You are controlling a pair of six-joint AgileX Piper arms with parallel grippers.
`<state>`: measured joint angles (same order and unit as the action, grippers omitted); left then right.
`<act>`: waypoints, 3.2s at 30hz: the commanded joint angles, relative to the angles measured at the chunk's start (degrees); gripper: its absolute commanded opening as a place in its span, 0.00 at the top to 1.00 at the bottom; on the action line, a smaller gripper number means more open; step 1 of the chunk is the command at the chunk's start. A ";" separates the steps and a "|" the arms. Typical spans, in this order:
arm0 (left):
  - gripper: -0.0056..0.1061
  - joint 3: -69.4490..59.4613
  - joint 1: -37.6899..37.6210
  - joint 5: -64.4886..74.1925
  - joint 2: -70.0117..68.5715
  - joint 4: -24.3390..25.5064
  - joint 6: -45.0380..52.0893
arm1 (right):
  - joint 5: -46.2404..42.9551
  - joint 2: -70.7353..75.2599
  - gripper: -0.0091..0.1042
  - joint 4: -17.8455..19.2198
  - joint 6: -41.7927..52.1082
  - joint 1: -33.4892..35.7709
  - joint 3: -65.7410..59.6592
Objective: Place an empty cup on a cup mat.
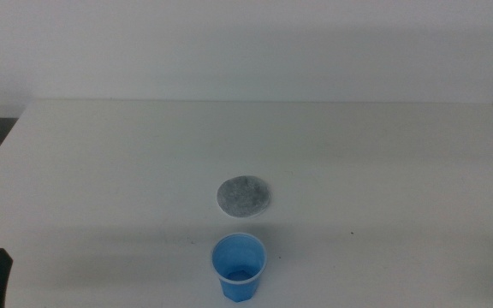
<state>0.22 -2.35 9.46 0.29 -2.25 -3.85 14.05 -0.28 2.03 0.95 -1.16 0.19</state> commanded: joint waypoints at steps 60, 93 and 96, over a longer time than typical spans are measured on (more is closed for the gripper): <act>0.97 78.82 -30.35 54.06 103.02 -8.20 -12.85 | -0.38 0.28 0.10 0.16 0.23 0.12 -0.19; 0.48 108.98 -23.99 60.50 127.31 -6.82 -4.75 | -0.38 0.28 0.10 0.16 0.23 0.12 -0.19; 0.19 108.98 -23.36 60.50 125.74 -6.92 -0.42 | -0.38 0.28 0.10 0.16 0.23 0.12 -0.19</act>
<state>108.81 -26.21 69.82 127.57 -9.02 -6.28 14.05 -0.28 2.03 0.95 -1.16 0.19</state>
